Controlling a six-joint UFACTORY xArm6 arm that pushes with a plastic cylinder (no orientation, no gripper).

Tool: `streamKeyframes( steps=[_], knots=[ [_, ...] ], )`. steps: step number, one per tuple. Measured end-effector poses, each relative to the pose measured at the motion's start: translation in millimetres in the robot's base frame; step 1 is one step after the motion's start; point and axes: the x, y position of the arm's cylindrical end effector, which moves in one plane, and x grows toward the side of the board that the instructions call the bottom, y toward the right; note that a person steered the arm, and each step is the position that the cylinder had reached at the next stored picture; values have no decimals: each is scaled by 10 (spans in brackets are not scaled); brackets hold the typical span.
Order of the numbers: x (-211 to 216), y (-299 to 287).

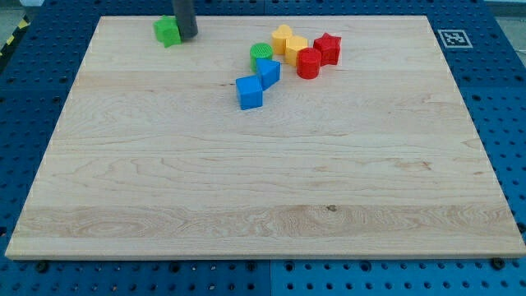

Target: Push green star to the top left of the board

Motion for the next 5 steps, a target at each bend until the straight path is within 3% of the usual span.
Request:
streamKeyframes(
  steps=[4, 5],
  knots=[
    [226, -46],
    [347, -301]
  ],
)
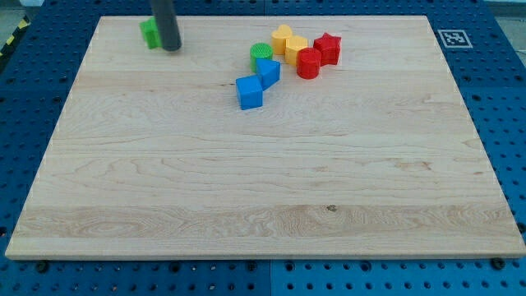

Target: Push green star to the top left of the board

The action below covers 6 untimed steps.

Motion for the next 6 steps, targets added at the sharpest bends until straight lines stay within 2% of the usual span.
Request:
streamKeyframes(
  steps=[4, 5, 6],
  knots=[
    [-276, -325],
    [-272, -328],
    [-74, -30]
  ],
)
